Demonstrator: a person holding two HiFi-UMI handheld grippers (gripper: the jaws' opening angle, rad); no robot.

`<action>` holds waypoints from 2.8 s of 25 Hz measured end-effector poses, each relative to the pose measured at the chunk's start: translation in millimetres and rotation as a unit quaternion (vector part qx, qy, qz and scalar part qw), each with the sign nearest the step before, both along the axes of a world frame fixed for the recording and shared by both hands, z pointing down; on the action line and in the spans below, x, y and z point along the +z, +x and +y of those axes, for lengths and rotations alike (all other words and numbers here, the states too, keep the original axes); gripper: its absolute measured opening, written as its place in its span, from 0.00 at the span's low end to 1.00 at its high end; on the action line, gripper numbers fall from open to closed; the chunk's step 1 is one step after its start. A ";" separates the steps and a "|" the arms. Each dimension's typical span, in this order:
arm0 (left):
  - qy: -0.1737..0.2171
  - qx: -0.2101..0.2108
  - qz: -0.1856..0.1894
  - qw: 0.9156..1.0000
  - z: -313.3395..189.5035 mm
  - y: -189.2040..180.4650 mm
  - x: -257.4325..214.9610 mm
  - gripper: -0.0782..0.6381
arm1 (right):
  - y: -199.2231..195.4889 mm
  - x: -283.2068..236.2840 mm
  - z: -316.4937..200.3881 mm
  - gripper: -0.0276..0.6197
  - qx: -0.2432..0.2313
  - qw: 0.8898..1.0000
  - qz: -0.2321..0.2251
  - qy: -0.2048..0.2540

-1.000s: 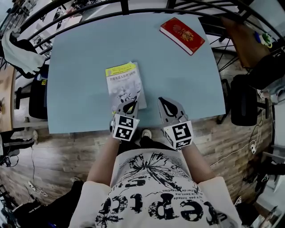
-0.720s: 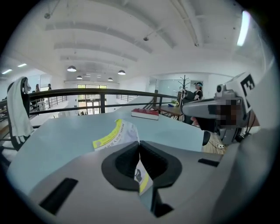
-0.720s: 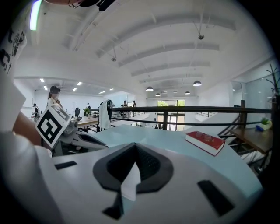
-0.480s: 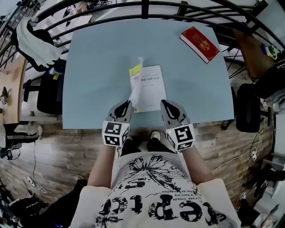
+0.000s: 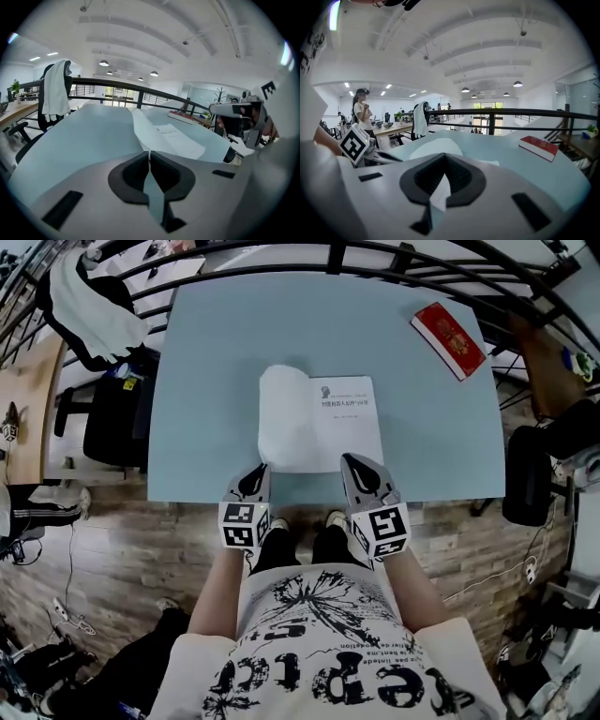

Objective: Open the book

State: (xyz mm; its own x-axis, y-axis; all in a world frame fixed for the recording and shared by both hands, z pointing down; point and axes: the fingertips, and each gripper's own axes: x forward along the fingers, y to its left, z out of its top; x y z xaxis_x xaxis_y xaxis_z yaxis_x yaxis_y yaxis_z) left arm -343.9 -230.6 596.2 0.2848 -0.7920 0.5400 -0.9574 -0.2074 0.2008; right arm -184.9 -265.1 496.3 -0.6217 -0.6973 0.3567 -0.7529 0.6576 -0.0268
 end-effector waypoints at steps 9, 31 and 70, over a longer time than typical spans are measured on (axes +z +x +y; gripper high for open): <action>-0.089 -0.043 0.030 0.995 12.8 -25.4 61.3 0.16 | -17.0 23.7 12.6 0.05 0.034 0.998 -0.015 -0.041; 0.116 0.014 0.015 0.993 -21.5 -20.9 -107.5 0.16 | -22.2 -48.0 7.9 0.06 0.028 0.998 -0.021 0.053; 0.262 0.093 -0.024 0.960 -59.5 55.3 -247.8 0.14 | 31.5 -133.0 -44.8 0.05 0.027 0.984 -0.027 0.176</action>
State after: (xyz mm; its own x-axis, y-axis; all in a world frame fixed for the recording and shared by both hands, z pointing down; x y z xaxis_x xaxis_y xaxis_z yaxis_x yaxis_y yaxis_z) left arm -288.6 -290.1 348.4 0.4323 -0.8965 0.0968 -0.8996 -0.4362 -0.0218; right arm -153.4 -309.9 363.3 -0.5925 -0.8036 0.0554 -0.7902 0.5932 0.1542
